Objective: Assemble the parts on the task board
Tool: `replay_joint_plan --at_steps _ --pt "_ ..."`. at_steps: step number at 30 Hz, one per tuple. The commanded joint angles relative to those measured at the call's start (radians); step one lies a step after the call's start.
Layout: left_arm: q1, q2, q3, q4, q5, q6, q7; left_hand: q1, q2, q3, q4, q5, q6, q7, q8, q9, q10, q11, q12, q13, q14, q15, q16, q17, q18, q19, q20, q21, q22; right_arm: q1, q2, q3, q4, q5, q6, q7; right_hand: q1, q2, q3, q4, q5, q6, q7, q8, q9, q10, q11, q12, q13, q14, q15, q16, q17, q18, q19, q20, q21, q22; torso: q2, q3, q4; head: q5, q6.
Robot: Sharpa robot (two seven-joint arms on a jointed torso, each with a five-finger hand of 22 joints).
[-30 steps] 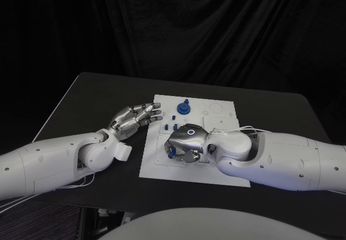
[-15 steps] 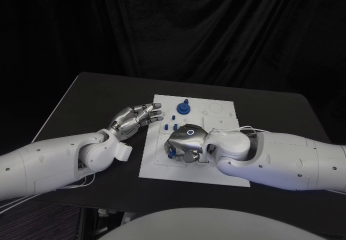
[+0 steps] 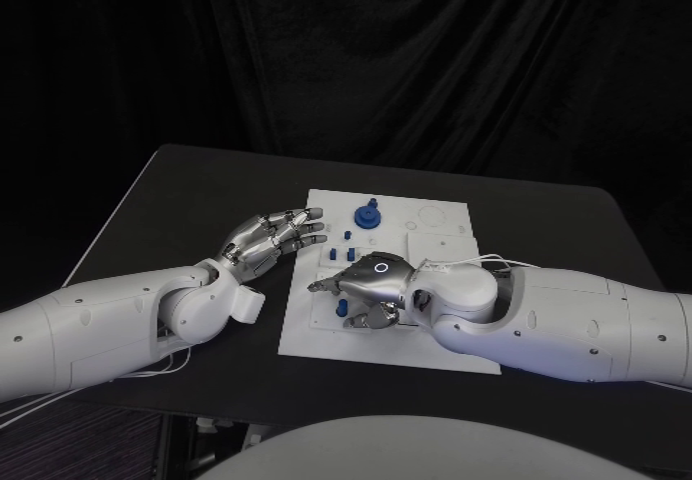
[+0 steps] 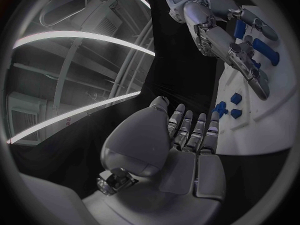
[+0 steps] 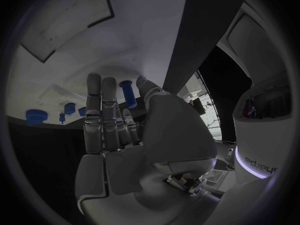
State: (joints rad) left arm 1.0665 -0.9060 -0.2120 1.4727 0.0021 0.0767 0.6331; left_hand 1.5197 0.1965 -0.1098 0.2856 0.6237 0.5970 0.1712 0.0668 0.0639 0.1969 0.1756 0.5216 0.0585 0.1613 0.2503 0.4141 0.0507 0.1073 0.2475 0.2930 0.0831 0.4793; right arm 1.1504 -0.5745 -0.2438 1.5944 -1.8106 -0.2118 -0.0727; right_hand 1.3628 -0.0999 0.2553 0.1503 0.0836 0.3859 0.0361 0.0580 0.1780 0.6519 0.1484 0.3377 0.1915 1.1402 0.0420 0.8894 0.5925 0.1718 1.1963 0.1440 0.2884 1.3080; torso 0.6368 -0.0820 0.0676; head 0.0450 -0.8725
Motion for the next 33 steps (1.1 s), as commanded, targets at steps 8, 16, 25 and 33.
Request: replay_joint_plan --at_steps 8,16,25,33 --pt "-0.004 -0.006 0.001 0.004 0.004 0.011 0.008 0.003 0.002 0.007 -0.002 0.002 0.006 0.014 0.005 0.001 -0.001 0.005 -0.001 0.0 0.0 0.003 0.005 0.001 -0.013 0.004 0.0 0.004 0.0 0.007 -0.09 0.004 0.069 0.035 -0.193 0.035 0.008 0.001 -0.022 0.01 0.004 0.064 0.005 0.014 0.004 -0.008 -0.003 0.02 0.007 0.001 -0.002 0.01 0.001 0.009 0.003 -0.002 -0.012 0.014 0.0 0.001 0.0 0.006 0.0" --pt "-0.004 -0.011 0.001 0.008 0.004 -0.006 0.009 0.003 -0.001 0.01 -0.002 0.0 0.009 0.016 0.006 0.001 0.0 0.006 0.004 0.001 0.0 0.005 0.01 0.002 -0.014 -0.014 -0.001 -0.004 -0.024 0.103 -0.257 0.005 0.216 0.178 -0.23 -0.004 0.073 0.03 -0.004 -0.012 0.087 0.208 0.042 0.049 0.02 0.051 -0.015 0.091 0.03 0.015 -0.002 0.027 0.002 0.004 0.034 -0.004 0.025 0.028 -0.001 0.0004 -0.0008 0.002 0.0" --pt "-0.004 -0.012 0.001 0.009 0.004 -0.014 0.008 0.003 -0.001 0.011 -0.002 0.001 0.011 0.016 0.007 0.001 0.001 0.007 0.006 0.001 0.001 0.004 0.012 0.002 -0.014 -0.006 -0.001 -0.001 -0.01 0.163 -0.473 -0.002 0.326 0.397 -0.06 -0.081 0.142 0.046 0.068 -0.064 0.213 0.403 0.103 0.107 0.037 0.14 -0.07 0.447 0.215 -0.023 -0.042 0.046 0.006 0.0 0.005 -0.033 0.068 0.034 -0.001 -0.0007 -0.0004 -0.001 0.0" --pt "-0.004 -0.01 0.001 0.007 0.004 -0.013 0.008 0.003 -0.001 0.011 -0.002 0.001 0.011 0.016 0.007 0.002 0.001 0.007 0.006 0.001 0.001 0.004 0.013 0.002 -0.014 -0.005 -0.001 -0.001 -0.009 0.147 -0.566 -0.004 0.336 0.443 -0.029 -0.152 -0.015 0.028 -0.008 0.064 0.112 0.504 0.075 0.232 0.1 0.352 -0.114 1.026 0.773 0.135 -0.063 0.253 0.256 -0.027 0.093 -0.053 0.316 0.074 -0.005 -0.0039 0.0006 -0.012 0.0"
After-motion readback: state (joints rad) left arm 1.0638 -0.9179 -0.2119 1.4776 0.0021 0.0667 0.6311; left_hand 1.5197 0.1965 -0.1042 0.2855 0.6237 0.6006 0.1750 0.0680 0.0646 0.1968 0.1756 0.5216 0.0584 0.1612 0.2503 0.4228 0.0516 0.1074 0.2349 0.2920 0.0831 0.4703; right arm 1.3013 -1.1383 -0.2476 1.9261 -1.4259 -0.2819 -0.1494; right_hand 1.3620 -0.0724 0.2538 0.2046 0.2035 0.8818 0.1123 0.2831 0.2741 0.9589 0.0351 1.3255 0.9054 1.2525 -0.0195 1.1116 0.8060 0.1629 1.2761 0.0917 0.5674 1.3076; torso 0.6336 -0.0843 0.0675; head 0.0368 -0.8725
